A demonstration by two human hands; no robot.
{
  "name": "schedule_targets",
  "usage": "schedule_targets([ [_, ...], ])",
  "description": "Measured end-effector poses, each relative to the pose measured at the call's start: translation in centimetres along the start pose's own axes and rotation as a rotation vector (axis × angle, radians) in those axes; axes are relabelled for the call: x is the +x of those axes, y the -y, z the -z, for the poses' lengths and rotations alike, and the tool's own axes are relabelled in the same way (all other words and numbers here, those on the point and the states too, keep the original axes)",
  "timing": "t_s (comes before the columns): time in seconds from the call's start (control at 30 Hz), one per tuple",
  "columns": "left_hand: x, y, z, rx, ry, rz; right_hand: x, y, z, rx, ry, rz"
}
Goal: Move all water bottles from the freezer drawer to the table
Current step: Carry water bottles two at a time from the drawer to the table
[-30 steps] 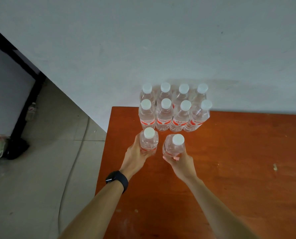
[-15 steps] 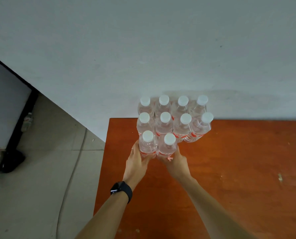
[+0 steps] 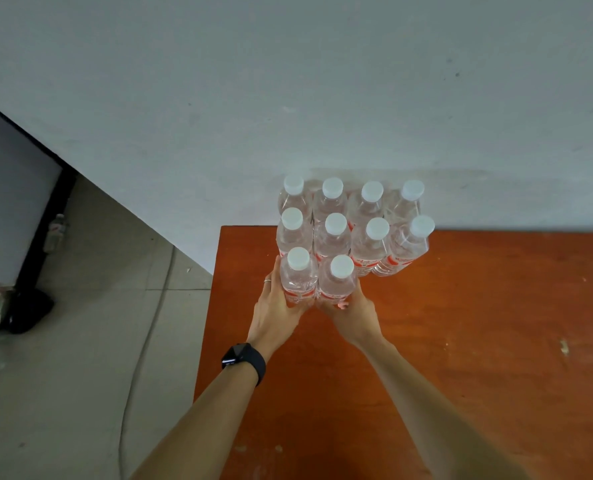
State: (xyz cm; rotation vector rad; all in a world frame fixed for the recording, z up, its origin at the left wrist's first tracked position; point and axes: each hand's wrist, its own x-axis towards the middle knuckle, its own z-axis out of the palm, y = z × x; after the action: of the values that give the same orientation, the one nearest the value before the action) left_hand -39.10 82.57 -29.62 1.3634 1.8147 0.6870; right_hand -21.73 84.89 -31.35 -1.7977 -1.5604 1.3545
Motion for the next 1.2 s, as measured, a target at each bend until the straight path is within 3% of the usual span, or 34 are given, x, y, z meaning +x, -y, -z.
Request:
schedule_targets([
  [0.5, -1.3, -1.7, 2.5, 0.042, 0.082, 0.038, -1.7, 0.5, 2.1, -0.087, 0.044, -0.155],
  [0.7, -3.4, -1.9, 2.3, 0.252, 0.158, 0.206, -6.7, 1.3, 5.1, -0.084, -0.005, -0.156],
  [0.8, -4.8, -2.8, 1.6, 0.334, 0.272, 0.210, -10.2, 0.8, 7.2, -0.064, -0.034, -0.143],
  [0.93, -7.3, -5.6, -0.7, 0.400, 0.405, 0.069, -16.0, -1.3, 10.7, -0.111, -0.106, -0.088],
  [1.1, -11.1, -12.0, -7.0, 0.554, 0.500, -0.264, -23.9, -5.5, 15.9, -0.217, -0.252, -0.046],
  [1.2, -14.7, -17.1, -12.6, 0.668, 0.558, -0.481, -30.0, -8.9, 19.2, -0.264, -0.426, -0.106],
])
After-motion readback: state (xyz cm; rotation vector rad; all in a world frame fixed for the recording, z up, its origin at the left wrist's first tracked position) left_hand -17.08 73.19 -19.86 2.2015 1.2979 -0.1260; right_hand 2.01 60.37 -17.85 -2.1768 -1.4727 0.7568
